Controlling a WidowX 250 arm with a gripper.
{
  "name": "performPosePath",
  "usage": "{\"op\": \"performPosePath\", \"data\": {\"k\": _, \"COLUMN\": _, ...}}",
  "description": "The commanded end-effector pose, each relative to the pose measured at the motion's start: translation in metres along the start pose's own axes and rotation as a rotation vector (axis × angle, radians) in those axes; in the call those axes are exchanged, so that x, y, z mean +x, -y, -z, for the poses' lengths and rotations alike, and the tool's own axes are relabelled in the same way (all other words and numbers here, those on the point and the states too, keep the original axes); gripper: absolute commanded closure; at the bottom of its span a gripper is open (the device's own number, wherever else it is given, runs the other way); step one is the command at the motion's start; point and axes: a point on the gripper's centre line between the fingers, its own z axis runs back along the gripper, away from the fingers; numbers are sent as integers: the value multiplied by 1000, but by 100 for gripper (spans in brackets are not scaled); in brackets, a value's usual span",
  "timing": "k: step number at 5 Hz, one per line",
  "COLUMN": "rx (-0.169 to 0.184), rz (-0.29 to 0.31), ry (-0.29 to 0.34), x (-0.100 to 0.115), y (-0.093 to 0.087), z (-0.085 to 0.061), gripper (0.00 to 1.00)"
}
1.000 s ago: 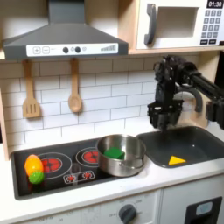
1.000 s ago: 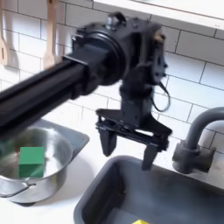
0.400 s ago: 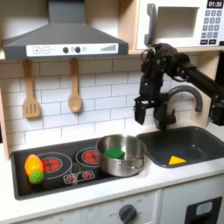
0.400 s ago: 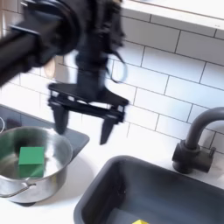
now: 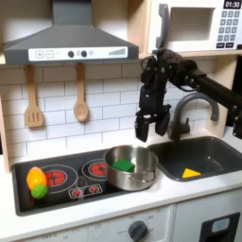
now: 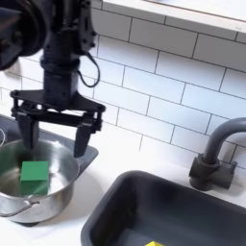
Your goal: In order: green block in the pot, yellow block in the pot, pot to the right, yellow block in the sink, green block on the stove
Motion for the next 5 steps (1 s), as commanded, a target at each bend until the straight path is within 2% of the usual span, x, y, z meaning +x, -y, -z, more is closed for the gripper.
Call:
{"op": "performPosePath", "data": {"k": 1, "rx": 19, "rz": -60, "ry": -11, "x": 4, "y": -20, "z": 13, "gripper": 0}}
{"op": "performPosePath", "data": {"k": 2, "rx": 21, "rz": -86, "ry": -1, "x": 5, "y": -28, "z": 19, "gripper": 0}}
{"op": "performPosePath", "data": {"k": 3, "rx": 23, "rz": -88, "ry": -1, "x": 10, "y": -28, "z": 28, "gripper": 0}}
{"op": "performPosePath", "data": {"k": 5, "rx": 18, "rz": -70, "ry": 16, "x": 20, "y": -29, "z": 34, "gripper": 0}}
